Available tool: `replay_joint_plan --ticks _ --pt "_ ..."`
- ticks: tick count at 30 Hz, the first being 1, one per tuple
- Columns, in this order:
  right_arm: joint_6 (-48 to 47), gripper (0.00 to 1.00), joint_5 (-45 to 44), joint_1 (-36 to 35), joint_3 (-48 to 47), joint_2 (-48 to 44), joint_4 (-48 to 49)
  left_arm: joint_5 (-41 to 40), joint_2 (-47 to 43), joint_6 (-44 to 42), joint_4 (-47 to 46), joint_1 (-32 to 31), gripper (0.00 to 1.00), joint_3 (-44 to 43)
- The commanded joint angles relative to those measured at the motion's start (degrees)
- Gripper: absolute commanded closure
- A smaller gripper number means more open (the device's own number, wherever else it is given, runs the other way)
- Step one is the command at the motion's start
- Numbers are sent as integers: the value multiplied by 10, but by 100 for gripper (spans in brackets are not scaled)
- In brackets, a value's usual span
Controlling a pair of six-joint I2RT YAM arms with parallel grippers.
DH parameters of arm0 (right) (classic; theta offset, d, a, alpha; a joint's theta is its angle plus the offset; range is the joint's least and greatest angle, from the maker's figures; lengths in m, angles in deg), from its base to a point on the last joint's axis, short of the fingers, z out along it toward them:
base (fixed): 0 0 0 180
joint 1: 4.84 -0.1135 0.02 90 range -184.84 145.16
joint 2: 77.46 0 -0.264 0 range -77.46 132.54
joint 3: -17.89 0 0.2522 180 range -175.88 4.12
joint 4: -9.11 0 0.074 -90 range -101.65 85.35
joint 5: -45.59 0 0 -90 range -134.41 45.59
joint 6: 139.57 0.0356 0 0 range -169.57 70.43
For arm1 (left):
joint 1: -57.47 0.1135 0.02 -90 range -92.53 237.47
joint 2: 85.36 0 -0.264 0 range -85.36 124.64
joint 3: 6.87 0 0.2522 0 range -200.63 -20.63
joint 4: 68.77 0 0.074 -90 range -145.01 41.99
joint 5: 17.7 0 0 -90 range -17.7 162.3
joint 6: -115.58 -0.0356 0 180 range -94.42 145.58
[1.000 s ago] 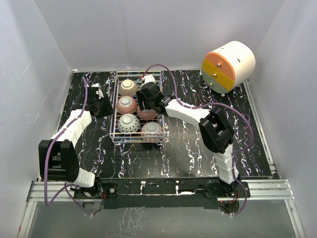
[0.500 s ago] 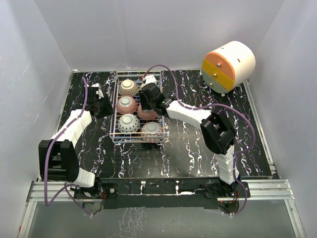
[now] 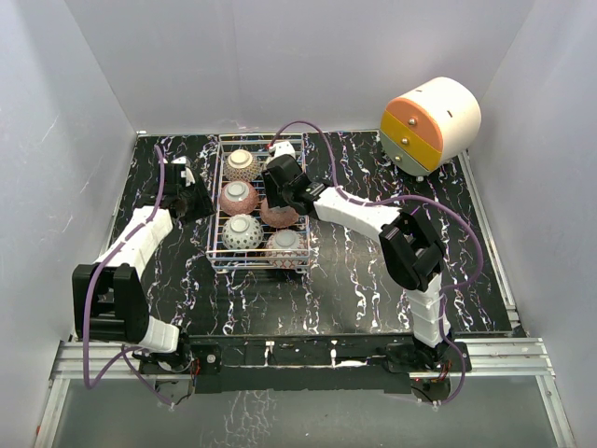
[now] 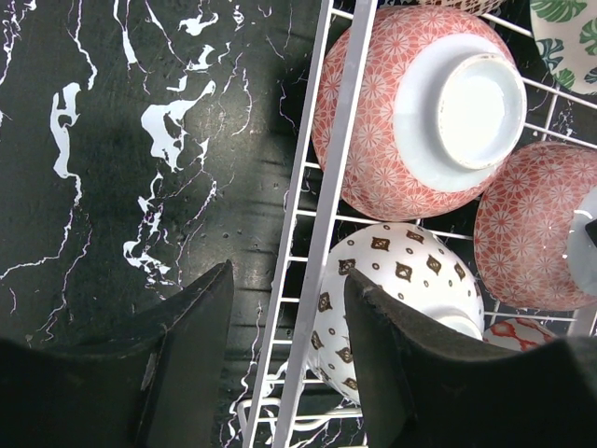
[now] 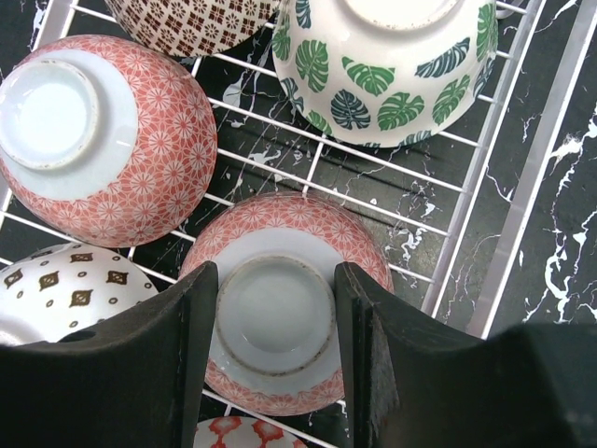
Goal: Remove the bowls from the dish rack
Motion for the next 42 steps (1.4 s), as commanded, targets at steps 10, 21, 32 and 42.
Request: replay_joint_plan --ticks 10,21,32,42 --pt "9 65 10 17 -48 -51 -4 -21 -77 8 -13 3 50 14" --pt "22 66 58 34 -71 -65 0 25 -184 63 -17 3 37 -1" --pt "85 65 187 63 -42 -118 50 240 -202 250 -209 3 30 52" --pt "127 66 273 79 -28 -161 87 276 -219 387 -408 3 23 157"
